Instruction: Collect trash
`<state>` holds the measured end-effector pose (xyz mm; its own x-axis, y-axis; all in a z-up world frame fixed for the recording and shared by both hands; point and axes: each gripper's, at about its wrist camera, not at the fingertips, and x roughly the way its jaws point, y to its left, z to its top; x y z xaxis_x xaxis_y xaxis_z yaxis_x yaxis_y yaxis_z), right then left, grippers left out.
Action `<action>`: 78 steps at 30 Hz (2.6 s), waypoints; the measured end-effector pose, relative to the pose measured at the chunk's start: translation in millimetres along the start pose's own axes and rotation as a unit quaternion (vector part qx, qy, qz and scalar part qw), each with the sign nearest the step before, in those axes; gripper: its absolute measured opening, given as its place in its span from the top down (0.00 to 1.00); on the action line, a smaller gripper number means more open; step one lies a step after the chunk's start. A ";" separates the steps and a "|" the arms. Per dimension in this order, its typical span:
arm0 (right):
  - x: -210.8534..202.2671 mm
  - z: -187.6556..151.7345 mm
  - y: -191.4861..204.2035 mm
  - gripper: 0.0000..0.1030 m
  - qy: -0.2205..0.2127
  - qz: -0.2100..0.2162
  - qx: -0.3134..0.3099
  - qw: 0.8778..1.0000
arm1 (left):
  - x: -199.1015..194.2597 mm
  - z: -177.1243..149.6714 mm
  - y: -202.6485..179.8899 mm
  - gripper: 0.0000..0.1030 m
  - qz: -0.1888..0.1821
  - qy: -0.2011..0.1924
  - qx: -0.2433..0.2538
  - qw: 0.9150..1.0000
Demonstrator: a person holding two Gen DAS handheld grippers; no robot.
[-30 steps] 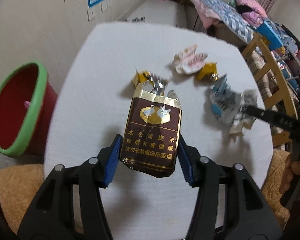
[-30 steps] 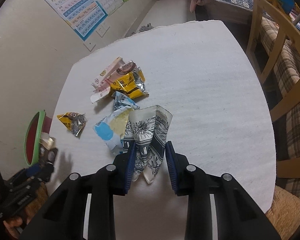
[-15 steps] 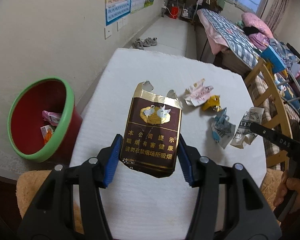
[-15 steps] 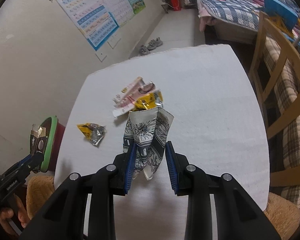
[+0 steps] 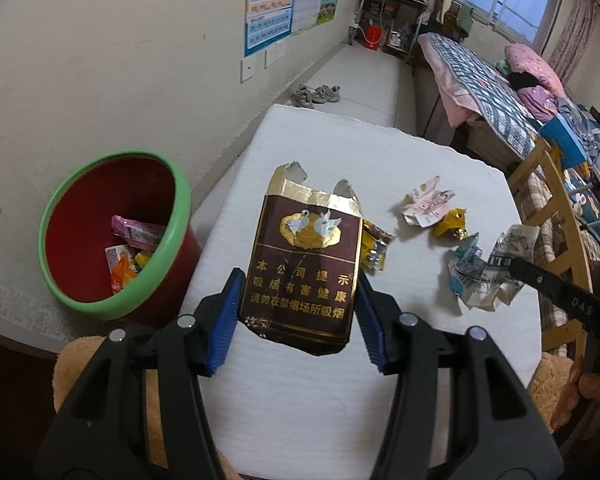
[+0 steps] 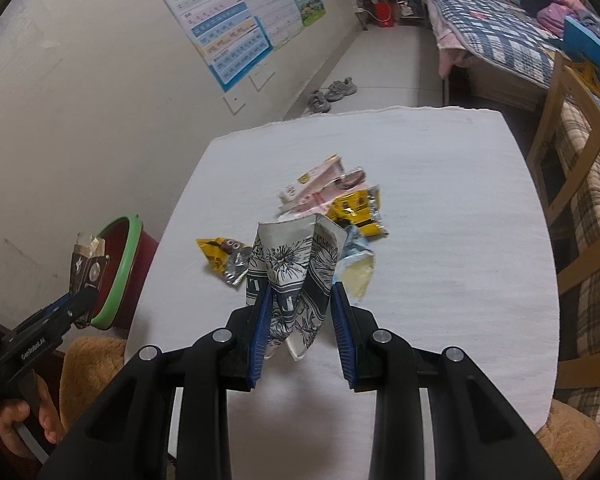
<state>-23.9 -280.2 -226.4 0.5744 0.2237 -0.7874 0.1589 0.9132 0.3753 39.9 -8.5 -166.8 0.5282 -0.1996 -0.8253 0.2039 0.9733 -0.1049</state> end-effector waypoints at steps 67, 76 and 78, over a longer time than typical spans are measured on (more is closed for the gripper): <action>46.8 -9.4 156.3 0.71 0.059 0.078 -0.148 0.984 | -7.3 -15.6 132.8 0.50 0.059 -0.007 -0.111 0.992; 58.3 -0.6 188.2 0.70 0.058 0.100 -0.174 0.978 | -8.7 -10.2 157.9 0.50 0.077 -0.015 -0.125 0.989; 59.8 2.6 197.5 0.70 0.053 0.104 -0.183 0.976 | -9.3 -8.1 162.2 0.50 0.081 -0.018 -0.127 0.988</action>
<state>43.9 -87.3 -198.0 0.4741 0.4338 -0.7662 -0.2606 0.9003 0.3485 61.3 152.1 -180.7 0.5673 -0.0373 -0.8227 -0.0972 0.9890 -0.1118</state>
